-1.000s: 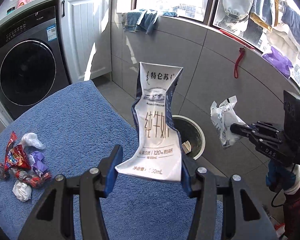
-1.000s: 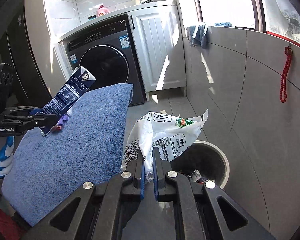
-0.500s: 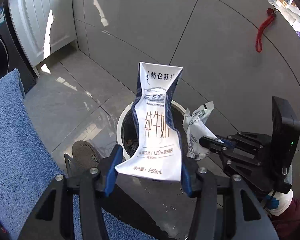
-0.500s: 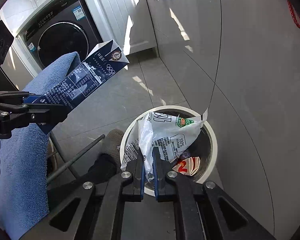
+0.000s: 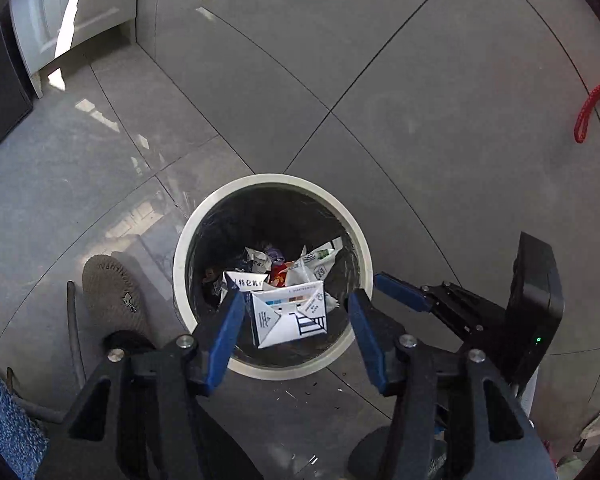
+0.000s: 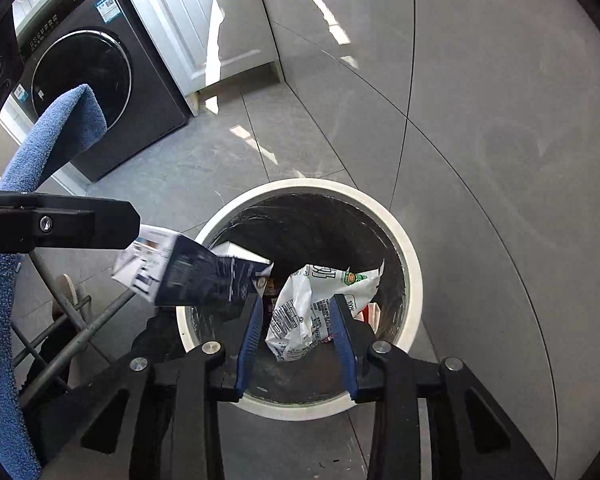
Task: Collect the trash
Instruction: 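Open both tools over the bin to drop the carton and bag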
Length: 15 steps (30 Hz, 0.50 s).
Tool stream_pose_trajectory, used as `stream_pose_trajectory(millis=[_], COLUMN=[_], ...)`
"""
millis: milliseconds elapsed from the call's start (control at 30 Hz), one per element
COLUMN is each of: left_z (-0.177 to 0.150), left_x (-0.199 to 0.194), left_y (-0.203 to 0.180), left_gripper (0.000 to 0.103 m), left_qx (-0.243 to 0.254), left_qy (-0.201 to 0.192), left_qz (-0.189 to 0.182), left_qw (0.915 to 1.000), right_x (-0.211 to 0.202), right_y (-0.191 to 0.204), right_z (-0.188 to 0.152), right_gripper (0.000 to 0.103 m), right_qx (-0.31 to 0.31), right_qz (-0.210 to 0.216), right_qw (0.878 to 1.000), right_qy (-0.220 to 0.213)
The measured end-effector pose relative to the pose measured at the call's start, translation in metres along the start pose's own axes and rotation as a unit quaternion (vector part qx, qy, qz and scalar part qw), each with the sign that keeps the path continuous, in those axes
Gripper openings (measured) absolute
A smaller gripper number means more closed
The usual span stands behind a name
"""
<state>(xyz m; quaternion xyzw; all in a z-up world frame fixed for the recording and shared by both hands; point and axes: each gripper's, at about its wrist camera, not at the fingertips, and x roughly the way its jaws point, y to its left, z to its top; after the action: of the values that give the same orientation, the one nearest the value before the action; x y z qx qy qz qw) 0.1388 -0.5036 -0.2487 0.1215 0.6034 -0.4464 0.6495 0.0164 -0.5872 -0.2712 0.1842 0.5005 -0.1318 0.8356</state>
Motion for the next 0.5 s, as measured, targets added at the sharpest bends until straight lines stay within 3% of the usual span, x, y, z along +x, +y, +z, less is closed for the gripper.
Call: stream_pose_trajectory(millis=[200, 500], left_z=[-0.007, -0.067], left_x=[-0.027, -0.138], left_y=[-0.002, -0.003], left_gripper=[0.058, 0.058], left_qx=[0.002, 0.025], left_qy=[-0.035, -0.159], left_qz=[-0.021, 0.028], left_qw=[0.9992, 0.9866], right_x=[-0.021, -0.105], right_y=[-0.001, 0.047], right_z=[-0.007, -0.016], right_gripper=[0.037, 0.037], right_qx=[0.005, -0.051], right_qz=[-0.008, 0.000], right_qw=[1.000, 0.995], right_qy=[-0.014, -0.090])
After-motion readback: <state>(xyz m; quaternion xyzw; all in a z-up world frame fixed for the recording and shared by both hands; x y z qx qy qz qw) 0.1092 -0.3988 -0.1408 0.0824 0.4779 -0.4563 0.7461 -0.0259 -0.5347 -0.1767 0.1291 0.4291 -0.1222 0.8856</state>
